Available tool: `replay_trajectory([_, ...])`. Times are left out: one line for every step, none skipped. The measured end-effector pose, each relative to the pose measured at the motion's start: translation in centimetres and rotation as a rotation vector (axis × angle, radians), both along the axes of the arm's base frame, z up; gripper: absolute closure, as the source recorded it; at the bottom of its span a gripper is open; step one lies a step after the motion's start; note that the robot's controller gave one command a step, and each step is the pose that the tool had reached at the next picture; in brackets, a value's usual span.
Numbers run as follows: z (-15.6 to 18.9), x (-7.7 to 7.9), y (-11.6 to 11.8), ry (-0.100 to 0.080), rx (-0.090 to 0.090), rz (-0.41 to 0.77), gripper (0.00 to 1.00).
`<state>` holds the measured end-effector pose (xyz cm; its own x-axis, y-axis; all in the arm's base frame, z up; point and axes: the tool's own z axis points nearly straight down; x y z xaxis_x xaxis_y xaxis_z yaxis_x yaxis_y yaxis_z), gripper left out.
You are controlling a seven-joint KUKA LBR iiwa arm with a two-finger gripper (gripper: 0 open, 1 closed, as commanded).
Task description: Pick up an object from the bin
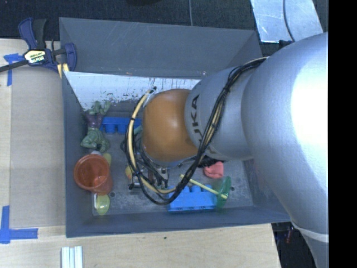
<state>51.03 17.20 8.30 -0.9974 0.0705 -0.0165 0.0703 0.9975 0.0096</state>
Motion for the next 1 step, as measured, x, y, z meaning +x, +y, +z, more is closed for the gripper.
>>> replay_trajectory([0.46, 0.07, -0.2, -0.001, 0.0, 0.005, 1.0])
